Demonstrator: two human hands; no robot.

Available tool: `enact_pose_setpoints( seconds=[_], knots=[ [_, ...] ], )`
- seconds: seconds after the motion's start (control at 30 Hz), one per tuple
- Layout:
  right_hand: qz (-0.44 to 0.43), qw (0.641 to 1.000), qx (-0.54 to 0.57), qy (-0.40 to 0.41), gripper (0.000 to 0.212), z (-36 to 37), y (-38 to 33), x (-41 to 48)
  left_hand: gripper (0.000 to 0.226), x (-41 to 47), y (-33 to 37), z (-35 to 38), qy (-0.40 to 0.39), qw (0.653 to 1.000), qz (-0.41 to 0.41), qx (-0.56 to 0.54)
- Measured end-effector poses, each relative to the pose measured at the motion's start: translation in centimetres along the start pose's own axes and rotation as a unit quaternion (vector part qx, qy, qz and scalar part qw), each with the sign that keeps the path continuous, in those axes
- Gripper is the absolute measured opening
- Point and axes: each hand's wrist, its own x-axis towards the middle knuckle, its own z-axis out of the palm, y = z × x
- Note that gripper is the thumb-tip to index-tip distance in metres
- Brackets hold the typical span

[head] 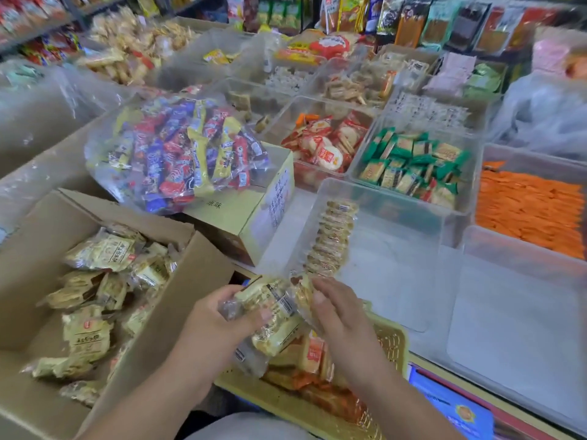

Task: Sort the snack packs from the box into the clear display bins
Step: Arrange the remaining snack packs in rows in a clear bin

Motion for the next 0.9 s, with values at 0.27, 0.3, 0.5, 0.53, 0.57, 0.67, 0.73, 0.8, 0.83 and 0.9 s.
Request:
enact_pose_setpoints(
  seconds=[0.27, 0.3, 0.5, 0.53, 0.57, 0.67, 0.73, 0.8, 0.83, 0.9],
  knots=[
    [-0.019, 0.999, -0.021, 0.034, 0.011, -4.5, 1.7, 2.0, 0.032, 2.3, 0.6, 3.3, -0.042, 0.999, 0.004, -0.013],
    [-0.02, 0.998, -0.024, 0.053, 0.011, -5.3, 2.0, 2.6, 0.036, 2.6, 0.6, 3.3, -0.038, 0.999, -0.002, -0.024],
    [-0.016, 0.966, -0.226, 0.127, 0.019, -10.5, 5.6, 8.5, 0.052, 4.0, -0.3, 2.7, -0.02, 0.997, -0.024, -0.076],
    [0.0, 0.955, -0.28, 0.101, 0.024, -11.0, 6.4, 9.7, 0.044, 4.0, -0.4, 2.6, -0.02, 0.996, -0.026, -0.079],
    [0.02, 0.942, -0.327, 0.07, 0.029, -11.1, 7.2, 10.8, 0.039, 4.1, -0.6, 2.5, -0.02, 0.996, -0.028, -0.077],
    [0.052, 0.911, -0.408, -0.011, 0.034, -10.8, 9.2, 13.1, 0.043, 4.2, -0.9, 2.4, -0.029, 0.996, -0.027, -0.085],
    [0.062, 0.91, -0.407, -0.058, 0.036, -10.0, 10.1, 14.0, 0.049, 4.2, -0.9, 2.3, -0.027, 0.996, -0.024, -0.085],
    [0.079, 0.909, -0.395, -0.104, 0.037, -9.3, 10.5, 14.4, 0.05, 4.1, -1.0, 2.1, -0.023, 0.996, -0.02, -0.087],
    [0.082, 0.906, -0.395, -0.126, 0.038, -9.1, 10.6, 14.5, 0.05, 4.1, -1.1, 1.9, -0.023, 0.995, -0.021, -0.09],
    [0.083, 0.902, -0.395, -0.153, 0.037, -9.0, 10.5, 14.7, 0.051, 4.0, -1.3, 1.7, -0.028, 0.994, -0.027, -0.098]
  ],
)
